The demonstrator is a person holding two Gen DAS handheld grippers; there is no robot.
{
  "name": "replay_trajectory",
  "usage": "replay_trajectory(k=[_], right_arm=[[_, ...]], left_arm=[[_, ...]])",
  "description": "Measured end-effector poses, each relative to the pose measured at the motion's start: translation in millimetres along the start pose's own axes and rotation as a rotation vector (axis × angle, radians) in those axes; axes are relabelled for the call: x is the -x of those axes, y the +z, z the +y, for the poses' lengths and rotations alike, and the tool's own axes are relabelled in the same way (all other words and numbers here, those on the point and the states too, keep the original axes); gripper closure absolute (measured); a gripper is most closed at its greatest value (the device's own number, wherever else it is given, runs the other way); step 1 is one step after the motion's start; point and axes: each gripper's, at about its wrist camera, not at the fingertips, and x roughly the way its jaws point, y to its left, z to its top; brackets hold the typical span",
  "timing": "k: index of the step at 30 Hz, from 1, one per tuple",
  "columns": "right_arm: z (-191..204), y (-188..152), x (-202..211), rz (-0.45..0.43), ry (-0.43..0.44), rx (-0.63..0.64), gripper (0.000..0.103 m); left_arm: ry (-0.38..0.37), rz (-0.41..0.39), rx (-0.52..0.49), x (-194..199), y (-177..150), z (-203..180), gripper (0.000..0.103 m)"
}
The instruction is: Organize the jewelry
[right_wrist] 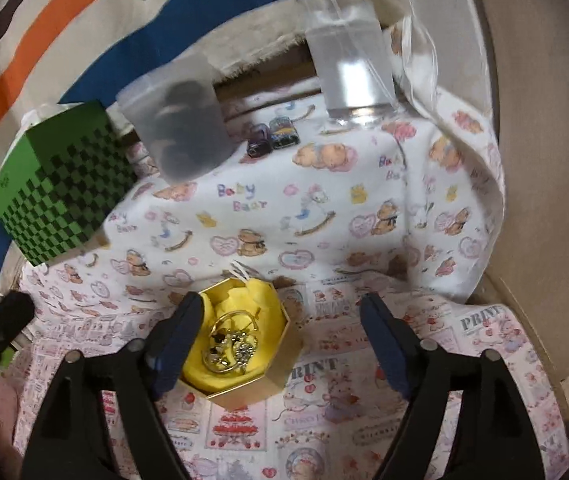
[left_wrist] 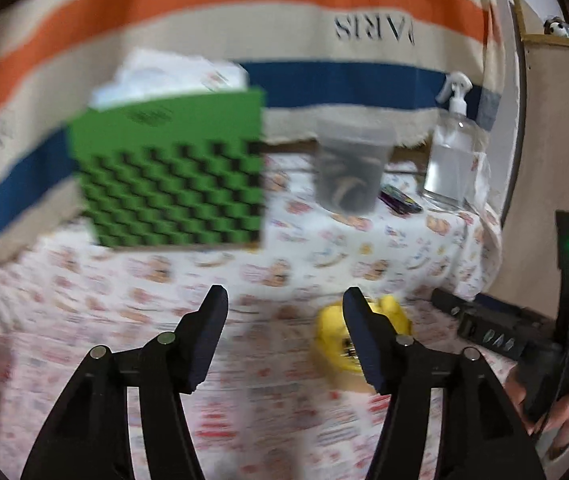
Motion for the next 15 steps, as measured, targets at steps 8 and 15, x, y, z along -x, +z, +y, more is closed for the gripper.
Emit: replay_trajectory(k=[8,15], right_arm=[[37.9,5.0,49.0,-0.134,0.059,0.11,0.0],[42.7,-16.4,60.9,-0.189,0.102,0.131,0.0]], left_arm=[[0.102,-0.106,0.048,48.1,-14.7,43.6,0.019],[0.173,-0.157,0.046,51.8,-43.3,60.6,0.0]])
